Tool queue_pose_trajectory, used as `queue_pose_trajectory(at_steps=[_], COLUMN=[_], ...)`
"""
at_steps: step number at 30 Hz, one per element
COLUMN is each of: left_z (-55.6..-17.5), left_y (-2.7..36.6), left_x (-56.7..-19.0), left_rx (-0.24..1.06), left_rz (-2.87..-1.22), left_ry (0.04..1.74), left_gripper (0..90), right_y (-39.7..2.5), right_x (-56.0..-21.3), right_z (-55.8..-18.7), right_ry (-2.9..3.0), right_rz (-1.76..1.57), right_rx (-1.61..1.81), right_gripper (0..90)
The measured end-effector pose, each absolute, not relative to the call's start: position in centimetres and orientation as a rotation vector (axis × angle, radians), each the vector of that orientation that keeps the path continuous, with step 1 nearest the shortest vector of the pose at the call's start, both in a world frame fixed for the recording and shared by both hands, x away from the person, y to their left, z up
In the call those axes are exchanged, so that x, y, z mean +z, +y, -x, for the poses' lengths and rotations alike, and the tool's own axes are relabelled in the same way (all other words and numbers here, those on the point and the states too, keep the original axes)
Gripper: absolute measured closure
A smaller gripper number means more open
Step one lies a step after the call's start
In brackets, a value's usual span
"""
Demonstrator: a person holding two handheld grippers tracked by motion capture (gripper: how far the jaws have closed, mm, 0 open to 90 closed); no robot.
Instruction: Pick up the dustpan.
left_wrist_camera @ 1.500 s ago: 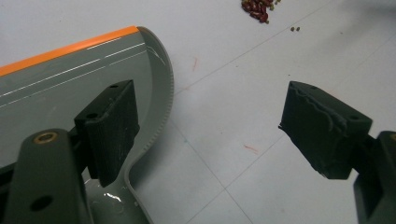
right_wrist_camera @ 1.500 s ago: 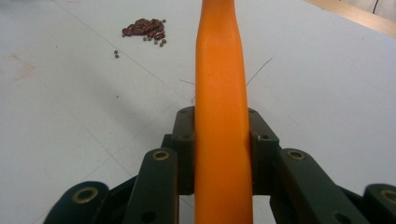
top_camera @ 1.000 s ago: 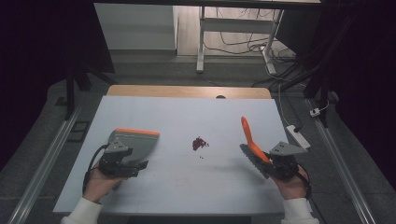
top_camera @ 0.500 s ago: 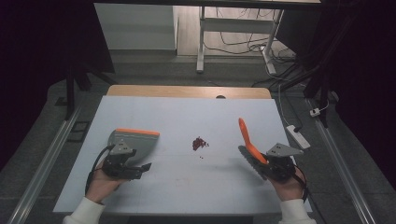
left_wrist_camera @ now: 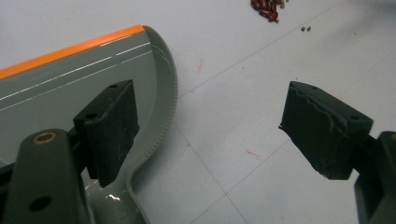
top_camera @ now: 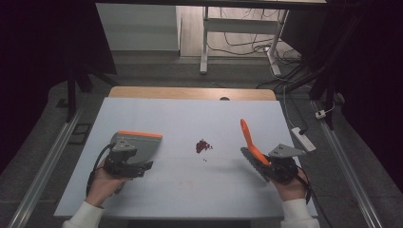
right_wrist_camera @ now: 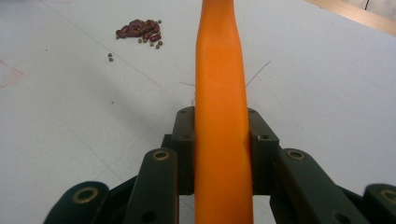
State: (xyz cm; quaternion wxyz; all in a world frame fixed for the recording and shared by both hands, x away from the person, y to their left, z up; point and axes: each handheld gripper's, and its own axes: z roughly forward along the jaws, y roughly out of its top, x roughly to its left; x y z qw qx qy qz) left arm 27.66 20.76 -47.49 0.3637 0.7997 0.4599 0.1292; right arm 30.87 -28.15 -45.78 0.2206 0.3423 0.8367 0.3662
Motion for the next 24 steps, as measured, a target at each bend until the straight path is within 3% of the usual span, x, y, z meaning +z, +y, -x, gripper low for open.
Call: queue_pose_trajectory(at_steps=[15,24], left_z=[-27.9,-27.4], left_y=[20.3,22.1], left_x=[-46.5,-47.6], left_rx=[0.352,0.371], left_rz=[-2.024,-2.049], left_ry=[1.346,1.470], left_gripper=[19.2,18.8], right_y=[-27.9,-28.0], right_x=[-46.0,-45.8], right_z=[-30.5,-30.2], right_ry=[2.327,2.315], right_rz=[-0.931,-0.936], right_rx=[1.021,1.026], right_gripper=[69.9,69.9])
